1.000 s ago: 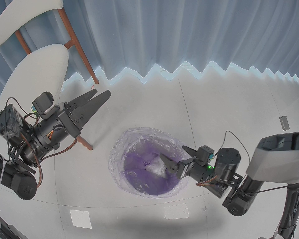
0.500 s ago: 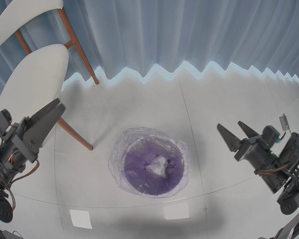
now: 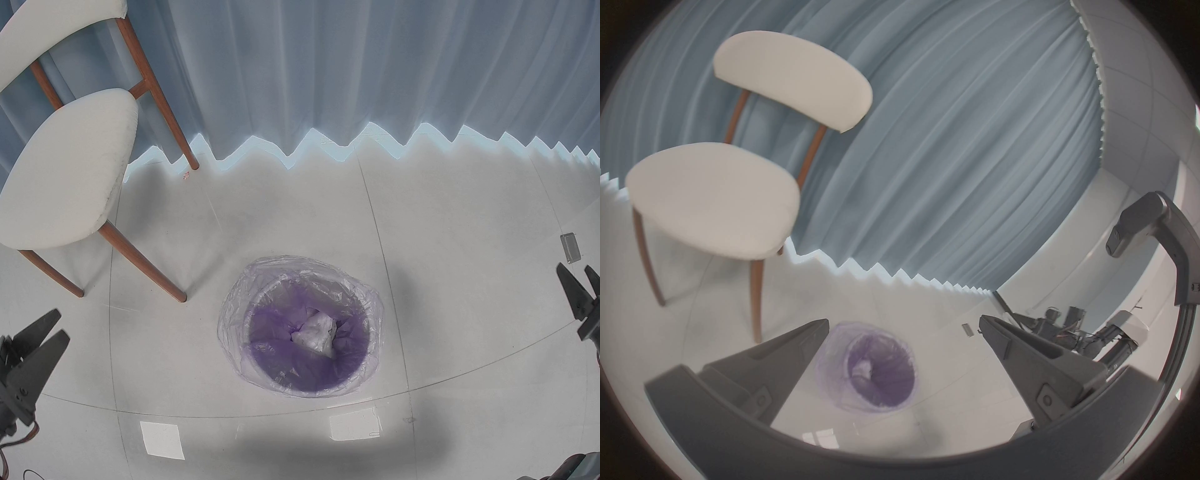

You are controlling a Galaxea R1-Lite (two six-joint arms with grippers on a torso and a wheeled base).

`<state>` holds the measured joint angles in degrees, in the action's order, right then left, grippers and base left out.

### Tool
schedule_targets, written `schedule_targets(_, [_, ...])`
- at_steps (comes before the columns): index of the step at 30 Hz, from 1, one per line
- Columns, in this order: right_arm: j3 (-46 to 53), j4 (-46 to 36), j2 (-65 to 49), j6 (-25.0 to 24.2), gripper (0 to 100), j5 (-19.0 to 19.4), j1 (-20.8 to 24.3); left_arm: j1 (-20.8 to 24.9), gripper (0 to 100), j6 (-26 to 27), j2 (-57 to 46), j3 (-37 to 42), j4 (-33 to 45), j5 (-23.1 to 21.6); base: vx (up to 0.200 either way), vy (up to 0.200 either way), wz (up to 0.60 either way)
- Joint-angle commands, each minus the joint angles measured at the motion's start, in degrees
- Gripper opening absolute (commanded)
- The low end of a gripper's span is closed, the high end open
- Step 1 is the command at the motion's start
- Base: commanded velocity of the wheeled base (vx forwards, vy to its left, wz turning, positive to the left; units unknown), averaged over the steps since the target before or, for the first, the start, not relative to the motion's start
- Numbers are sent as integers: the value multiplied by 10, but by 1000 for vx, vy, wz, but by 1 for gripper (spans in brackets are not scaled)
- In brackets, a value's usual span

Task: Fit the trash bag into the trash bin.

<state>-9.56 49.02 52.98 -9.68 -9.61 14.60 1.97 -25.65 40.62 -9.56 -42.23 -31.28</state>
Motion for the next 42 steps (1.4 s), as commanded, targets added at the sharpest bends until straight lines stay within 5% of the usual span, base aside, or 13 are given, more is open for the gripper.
schedule_targets(1, [8, -169, -257, 26, 100, 34, -144, -103, 100, 15, -285, -30, 232, -2, 0, 0, 0])
schedule_targets(6, [4, -258, -343, 39, 100, 93, -201, -127, 100, 75, -349, -24, 311, -3, 0, 0, 0])
schedule_targets(11, [14, -437, -471, 66, 100, 129, -217, -128, 100, 204, -353, 68, 323, 31, 0, 0, 0])
schedule_targets(14, [54, -437, -471, 77, 100, 131, -216, -127, 100, 305, -352, 96, 384, 58, 0, 0, 0])
schedule_targets(17, [93, -413, -471, 83, 100, 133, -216, -127, 100, 307, -352, 90, 419, 64, 0, 0, 0])
schedule_targets(21, [90, -469, -471, 64, 100, 144, -216, -127, 100, 235, -353, 96, 393, 83, 0, 0, 0])
schedule_targets(24, [90, -468, -471, 49, 100, 144, -216, -127, 100, 219, -352, 96, 393, 185, 0, 0, 0])
schedule_targets(27, [92, -466, -471, 77, 100, 144, -217, -127, 100, 279, -353, 96, 396, 268, 0, 0, 0])
schedule_targets(31, [94, -459, -472, 109, 100, 151, -216, -127, 100, 311, -353, 96, 396, 285, 0, 0, 0])
schedule_targets(37, [95, -455, -471, 79, 100, 136, -217, -124, 100, 263, -353, 93, 435, 308, 0, 0, 0])
schedule_targets(39, [95, -456, -471, 72, 100, 147, -217, -88, 100, 265, -353, 92, 435, 308, 0, 0, 0])
schedule_targets(41, [95, -457, -471, 64, 100, 210, -216, 16, 100, 267, -358, 93, 433, 308, 0, 0, 0])
schedule_targets(42, [94, -459, -471, 64, 100, 233, -216, 32, 100, 266, -356, 93, 434, 308, 0, 0, 0])
